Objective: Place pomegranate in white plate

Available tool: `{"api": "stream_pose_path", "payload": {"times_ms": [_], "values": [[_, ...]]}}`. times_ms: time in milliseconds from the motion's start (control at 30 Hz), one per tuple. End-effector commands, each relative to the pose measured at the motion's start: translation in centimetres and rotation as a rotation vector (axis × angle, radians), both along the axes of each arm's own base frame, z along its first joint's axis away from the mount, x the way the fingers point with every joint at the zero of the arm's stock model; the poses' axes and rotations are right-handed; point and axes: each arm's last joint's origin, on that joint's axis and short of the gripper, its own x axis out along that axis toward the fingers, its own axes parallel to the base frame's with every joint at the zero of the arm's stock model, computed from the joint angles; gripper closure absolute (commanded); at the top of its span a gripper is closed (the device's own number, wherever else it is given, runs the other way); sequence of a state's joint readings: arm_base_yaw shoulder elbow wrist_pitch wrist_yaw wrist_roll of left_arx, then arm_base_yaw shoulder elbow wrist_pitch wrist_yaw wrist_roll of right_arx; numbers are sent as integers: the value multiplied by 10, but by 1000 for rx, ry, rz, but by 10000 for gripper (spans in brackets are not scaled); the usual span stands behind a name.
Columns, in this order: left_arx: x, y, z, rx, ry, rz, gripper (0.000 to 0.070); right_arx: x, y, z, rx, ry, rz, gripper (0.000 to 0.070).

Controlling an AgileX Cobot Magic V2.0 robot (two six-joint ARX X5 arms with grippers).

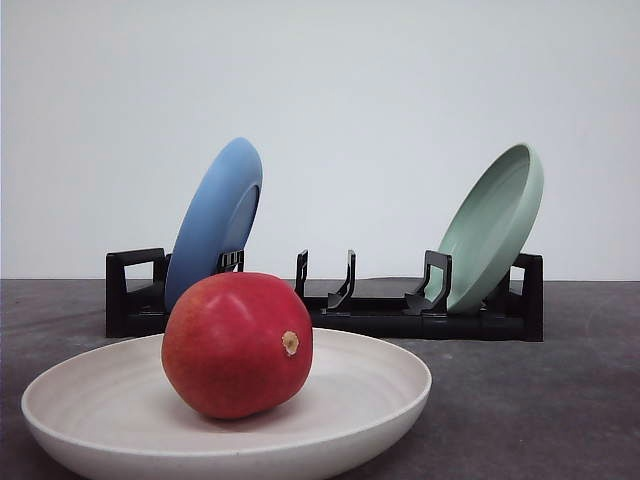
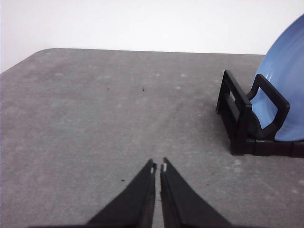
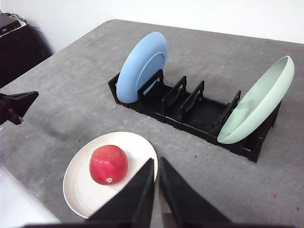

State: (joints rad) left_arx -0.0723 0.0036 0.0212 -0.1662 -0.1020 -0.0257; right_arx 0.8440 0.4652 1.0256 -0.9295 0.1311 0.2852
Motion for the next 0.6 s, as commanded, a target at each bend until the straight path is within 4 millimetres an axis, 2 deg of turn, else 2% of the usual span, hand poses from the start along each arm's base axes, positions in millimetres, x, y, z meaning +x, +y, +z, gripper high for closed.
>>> {"api": "stream_pose_path", "payload": {"times_ms": [0,567], "values": [[0,0,-3,11,4,-2,700,0,0,3,8,-16,11,690],[1,0,-2,7,2,-2,700,0,0,3,8,-16,11,690]]}}
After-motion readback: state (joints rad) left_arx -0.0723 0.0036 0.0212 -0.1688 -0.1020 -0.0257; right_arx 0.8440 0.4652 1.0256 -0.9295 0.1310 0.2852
